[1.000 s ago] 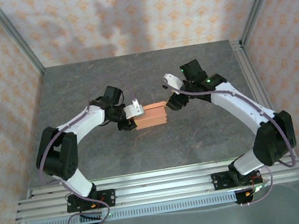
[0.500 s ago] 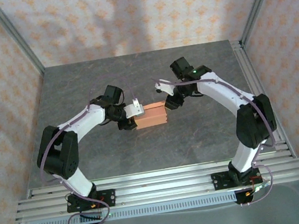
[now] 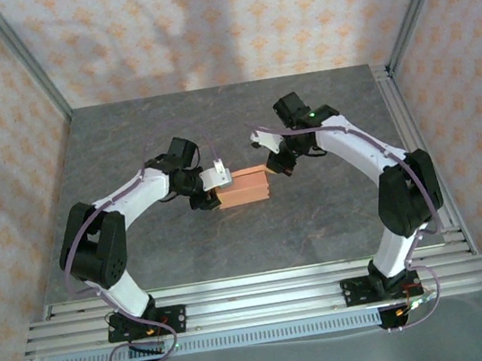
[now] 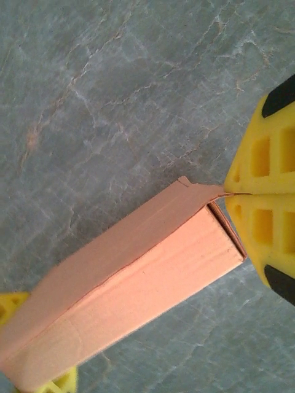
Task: Fold the paper box
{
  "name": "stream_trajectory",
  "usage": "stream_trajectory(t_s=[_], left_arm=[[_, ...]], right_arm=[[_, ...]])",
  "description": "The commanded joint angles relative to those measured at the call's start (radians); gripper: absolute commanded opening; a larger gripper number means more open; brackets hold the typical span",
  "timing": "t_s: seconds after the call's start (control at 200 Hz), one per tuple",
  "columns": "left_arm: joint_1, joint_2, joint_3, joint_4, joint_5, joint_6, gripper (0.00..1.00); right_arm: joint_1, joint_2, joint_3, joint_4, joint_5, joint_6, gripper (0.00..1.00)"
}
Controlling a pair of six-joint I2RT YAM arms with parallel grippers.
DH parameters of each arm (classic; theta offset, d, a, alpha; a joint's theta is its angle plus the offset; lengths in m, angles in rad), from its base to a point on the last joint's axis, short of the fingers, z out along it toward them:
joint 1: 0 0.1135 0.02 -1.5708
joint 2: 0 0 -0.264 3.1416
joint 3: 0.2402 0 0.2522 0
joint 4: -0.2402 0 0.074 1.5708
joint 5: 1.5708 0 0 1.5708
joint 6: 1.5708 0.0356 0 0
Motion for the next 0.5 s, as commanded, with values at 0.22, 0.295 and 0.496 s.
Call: stream_trajectory(t_s=[0.22, 0.295, 0.496], left_arm=[[0.000, 0.019, 0.028, 0.006, -0.018, -0.080, 0.31], [0.000, 0.023, 0.032, 0.010, -0.017, -0.085, 0.31], [-0.007, 0.023, 0.027, 0.011, -0.029, -0.078, 0.31]], right_arm=[[0.082, -0.113, -0.078, 0.161, 0.269, 0.629, 0.00], [0.092, -0.136, -0.096, 0.172, 0.298, 0.739, 0.00], [0.114, -0.172, -0.137, 0.220, 0.339, 0.884, 0.00]])
